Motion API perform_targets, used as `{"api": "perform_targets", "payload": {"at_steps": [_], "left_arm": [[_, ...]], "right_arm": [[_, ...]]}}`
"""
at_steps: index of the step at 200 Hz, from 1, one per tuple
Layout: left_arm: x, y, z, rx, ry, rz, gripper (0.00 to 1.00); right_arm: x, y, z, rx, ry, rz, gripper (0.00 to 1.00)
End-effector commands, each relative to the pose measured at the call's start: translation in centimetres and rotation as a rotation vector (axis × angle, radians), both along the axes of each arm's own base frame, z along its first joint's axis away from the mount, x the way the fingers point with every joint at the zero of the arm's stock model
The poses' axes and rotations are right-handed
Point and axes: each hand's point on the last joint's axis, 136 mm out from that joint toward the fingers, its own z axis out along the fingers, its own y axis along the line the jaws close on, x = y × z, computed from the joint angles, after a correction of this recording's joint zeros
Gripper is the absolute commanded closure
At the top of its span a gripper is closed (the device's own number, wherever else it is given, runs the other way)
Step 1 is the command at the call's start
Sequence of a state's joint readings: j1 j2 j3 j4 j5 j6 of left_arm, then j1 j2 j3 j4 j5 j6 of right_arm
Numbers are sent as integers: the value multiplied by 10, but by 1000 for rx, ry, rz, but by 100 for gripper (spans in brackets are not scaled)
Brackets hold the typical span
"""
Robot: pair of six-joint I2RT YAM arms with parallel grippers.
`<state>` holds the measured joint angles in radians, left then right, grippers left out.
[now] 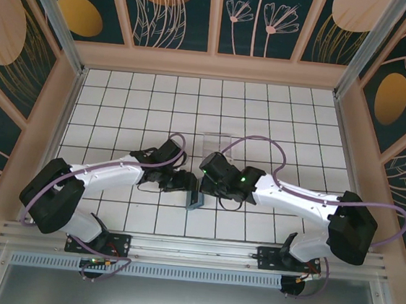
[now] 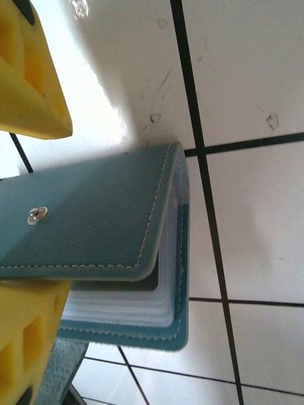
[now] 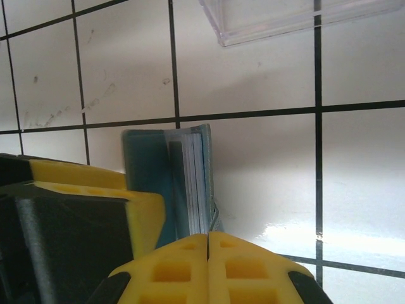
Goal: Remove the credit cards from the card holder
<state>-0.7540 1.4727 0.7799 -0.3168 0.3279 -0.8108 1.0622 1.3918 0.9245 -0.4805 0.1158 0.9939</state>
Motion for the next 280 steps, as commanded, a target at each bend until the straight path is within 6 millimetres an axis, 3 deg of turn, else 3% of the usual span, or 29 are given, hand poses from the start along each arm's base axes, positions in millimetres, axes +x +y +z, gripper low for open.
{"api": "perform_targets", "payload": {"at_steps": [1, 79, 146, 176, 221, 242, 280], "left_arm": [[1, 7, 7, 35, -29, 0, 45], [5, 21, 7, 92, -70, 43, 74], [8, 20, 7, 90, -91, 24, 95], [5, 14, 10, 73, -104, -39, 98], [3, 11, 15, 77, -126, -133, 98], [3, 9, 7, 70, -98, -103, 96], [-8, -13, 0, -115, -1, -29, 94]], "right_arm": [[3, -9, 6, -31, -26, -31, 100], [1, -29, -16, -104, 4, -52, 100], [-4, -37, -35, -142, 40, -48, 97], [-1, -45, -33, -178, 25, -54, 80], [8, -48, -14, -153, -47, -4, 58], [10, -49, -10, -101, -57, 14, 56], [11, -48, -3, -49, -51, 22, 55]]}}
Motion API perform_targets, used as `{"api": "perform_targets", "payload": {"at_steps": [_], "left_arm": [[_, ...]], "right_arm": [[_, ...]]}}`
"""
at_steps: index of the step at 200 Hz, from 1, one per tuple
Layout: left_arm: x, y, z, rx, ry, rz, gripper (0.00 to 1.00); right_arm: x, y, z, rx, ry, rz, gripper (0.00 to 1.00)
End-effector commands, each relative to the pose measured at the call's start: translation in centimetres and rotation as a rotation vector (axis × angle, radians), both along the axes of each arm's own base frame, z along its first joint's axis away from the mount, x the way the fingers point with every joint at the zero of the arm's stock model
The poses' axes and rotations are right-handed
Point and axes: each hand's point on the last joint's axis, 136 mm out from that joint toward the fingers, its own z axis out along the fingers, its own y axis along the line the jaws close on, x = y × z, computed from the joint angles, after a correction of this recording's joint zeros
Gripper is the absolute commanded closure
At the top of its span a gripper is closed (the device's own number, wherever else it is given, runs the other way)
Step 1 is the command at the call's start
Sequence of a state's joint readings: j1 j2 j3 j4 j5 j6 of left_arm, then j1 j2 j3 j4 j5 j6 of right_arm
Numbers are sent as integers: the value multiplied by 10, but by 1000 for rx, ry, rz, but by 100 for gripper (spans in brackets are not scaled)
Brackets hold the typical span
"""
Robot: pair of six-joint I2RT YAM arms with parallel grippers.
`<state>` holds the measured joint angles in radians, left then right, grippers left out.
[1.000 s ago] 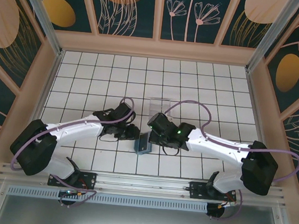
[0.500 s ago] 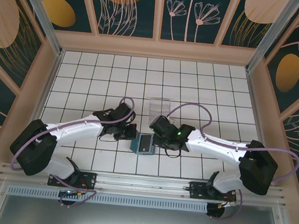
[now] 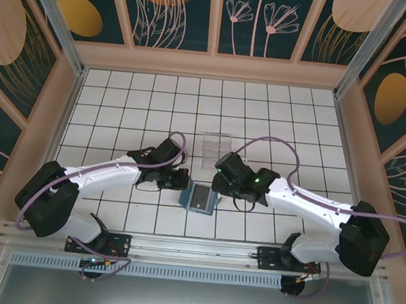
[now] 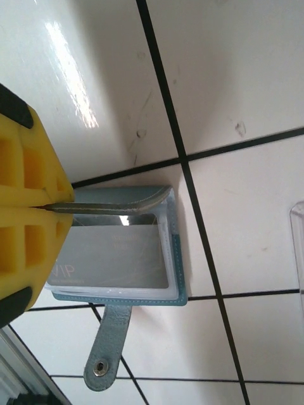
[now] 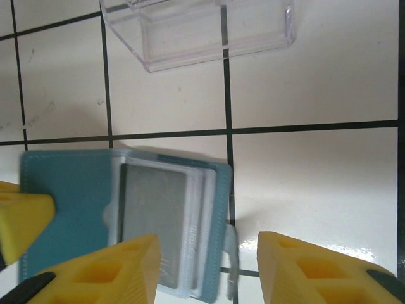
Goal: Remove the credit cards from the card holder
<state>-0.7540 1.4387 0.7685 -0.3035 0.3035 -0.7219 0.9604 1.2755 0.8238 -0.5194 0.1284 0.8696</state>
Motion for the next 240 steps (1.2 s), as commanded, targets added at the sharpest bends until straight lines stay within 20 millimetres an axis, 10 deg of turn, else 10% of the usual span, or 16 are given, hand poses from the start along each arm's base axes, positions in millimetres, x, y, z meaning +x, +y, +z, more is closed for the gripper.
{"api": "perform_targets", "payload": {"at_steps": [1, 65, 133, 240], "left_arm": [[-12, -16, -7, -119, 92, 30, 94], [-12, 19, -24, 39, 76, 126, 71], [-18, 37, -40, 143, 88, 129, 77], [-37, 54, -69, 215, 154, 105, 74]], "right_arm": [[0, 2, 3, 23, -9, 24, 54], [-2, 23, 16, 77, 23, 79, 54], [-30, 69, 2, 200, 157, 228, 57], [-29, 13, -78, 0, 227, 106, 74]]}}
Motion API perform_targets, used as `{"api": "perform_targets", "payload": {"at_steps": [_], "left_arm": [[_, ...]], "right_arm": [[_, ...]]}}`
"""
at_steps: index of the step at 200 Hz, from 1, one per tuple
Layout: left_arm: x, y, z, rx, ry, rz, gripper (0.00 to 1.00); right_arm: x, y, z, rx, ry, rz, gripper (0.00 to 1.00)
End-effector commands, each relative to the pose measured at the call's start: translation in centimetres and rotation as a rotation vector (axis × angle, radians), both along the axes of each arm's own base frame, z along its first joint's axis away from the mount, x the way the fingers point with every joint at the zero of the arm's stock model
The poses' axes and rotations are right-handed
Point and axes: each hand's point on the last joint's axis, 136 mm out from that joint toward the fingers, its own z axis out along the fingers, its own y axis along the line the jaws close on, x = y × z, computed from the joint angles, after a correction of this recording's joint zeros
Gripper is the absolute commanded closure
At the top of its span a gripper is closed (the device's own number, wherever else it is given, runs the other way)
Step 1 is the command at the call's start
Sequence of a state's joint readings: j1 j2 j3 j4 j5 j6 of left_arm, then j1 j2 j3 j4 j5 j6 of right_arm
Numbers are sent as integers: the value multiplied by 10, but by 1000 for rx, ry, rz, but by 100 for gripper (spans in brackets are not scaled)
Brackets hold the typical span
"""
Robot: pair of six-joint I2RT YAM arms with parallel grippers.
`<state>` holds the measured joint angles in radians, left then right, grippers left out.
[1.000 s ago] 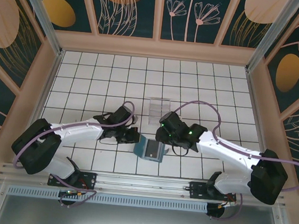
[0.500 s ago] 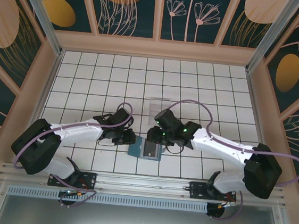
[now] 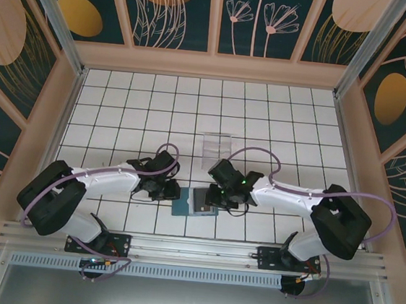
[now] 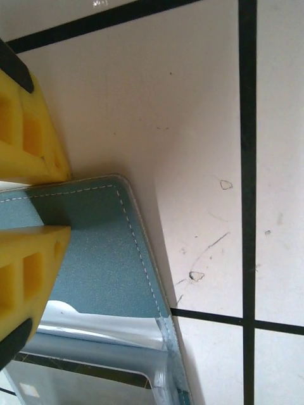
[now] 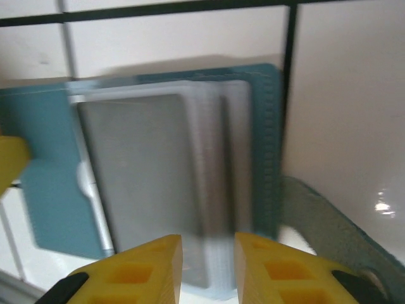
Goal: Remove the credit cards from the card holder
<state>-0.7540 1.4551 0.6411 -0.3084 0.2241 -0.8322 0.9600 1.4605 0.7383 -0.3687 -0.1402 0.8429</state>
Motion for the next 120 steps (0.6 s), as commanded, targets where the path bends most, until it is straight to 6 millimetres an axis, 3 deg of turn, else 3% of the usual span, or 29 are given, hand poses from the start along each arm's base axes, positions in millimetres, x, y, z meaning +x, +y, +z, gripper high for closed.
{"api": "perform_targets", "payload": {"at_steps": [1, 69, 85, 120], "left_arm": [[-14, 14, -19, 70, 50, -27, 74], [-10, 22, -29, 151, 46, -49, 78], [-2, 24, -17, 164, 5, -33, 76], [18, 20, 30, 127, -112, 13, 65]], "right_arm": [[10, -13, -12, -36, -33, -33, 74], [8, -37, -26, -82, -11, -86, 83], [10, -35, -20, -68, -22, -89, 82], [14, -32, -5, -45, -48, -92, 77]]}}
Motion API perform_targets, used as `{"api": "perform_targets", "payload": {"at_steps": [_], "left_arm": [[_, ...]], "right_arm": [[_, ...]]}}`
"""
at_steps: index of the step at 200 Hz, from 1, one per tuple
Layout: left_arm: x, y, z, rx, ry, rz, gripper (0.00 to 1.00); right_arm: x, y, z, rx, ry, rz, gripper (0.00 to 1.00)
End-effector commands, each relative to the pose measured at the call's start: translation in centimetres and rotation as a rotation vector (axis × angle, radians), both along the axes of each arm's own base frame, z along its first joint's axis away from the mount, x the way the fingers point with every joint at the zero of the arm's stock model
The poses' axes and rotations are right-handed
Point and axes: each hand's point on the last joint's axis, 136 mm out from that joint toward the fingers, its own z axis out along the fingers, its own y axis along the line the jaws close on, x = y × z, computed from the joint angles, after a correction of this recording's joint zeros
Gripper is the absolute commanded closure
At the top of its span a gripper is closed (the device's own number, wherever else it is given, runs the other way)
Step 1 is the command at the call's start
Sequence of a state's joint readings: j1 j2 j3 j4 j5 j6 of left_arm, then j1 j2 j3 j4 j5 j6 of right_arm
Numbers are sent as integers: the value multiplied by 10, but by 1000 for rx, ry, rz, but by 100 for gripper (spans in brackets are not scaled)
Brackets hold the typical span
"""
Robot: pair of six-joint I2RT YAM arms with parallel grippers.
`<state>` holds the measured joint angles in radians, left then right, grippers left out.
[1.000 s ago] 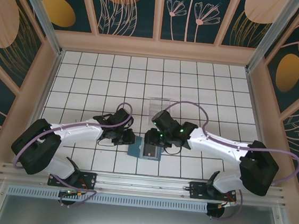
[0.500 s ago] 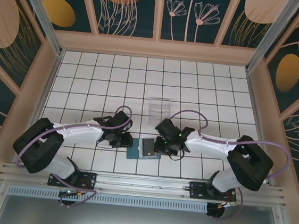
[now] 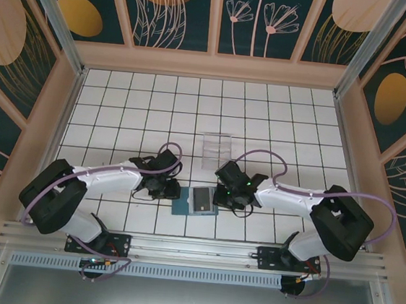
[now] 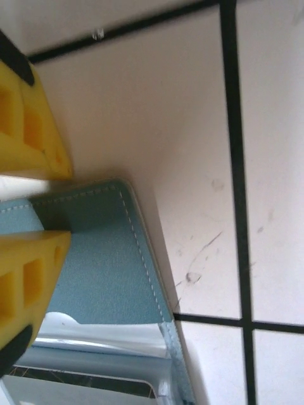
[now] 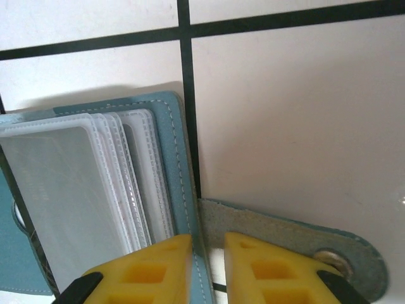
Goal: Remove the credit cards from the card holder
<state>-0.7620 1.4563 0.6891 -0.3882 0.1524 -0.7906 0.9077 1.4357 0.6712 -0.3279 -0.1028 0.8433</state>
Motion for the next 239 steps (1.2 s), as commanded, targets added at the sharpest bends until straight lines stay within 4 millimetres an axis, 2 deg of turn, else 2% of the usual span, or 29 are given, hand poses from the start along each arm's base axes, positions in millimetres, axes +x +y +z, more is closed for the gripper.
{"api": "perform_targets", "payload": {"at_steps": [1, 31, 52, 102, 133, 151, 170, 205, 225, 239], "left_arm": [[11, 12, 26, 48, -76, 34, 65], [13, 4, 48, -6, -93, 38, 63], [14, -6, 59, -57, -87, 28, 68], [21, -47, 97, -238, -98, -4, 74], [15, -77, 109, -325, -76, -53, 76], [10, -89, 106, -349, -54, -76, 77], [1, -95, 89, -356, -5, -90, 78], [-12, -81, 48, -309, 58, -55, 81], [-15, -68, 35, -266, 57, -24, 81], [-17, -66, 31, -272, 56, -19, 81]], "right_arm": [[3, -10, 7, -23, -22, -25, 77], [6, -4, 20, 11, -40, -21, 76], [10, 2, 31, 29, -55, -14, 76], [12, 23, 46, 126, -65, 8, 76], [13, 27, 45, 130, -62, 11, 76], [14, 27, 43, 125, -58, 4, 76], [15, 25, 41, 113, -58, -10, 76], [18, 27, 35, 92, -44, -19, 76], [19, 32, 34, 101, -40, -11, 76], [21, 34, 32, 91, -40, -5, 76]]}}
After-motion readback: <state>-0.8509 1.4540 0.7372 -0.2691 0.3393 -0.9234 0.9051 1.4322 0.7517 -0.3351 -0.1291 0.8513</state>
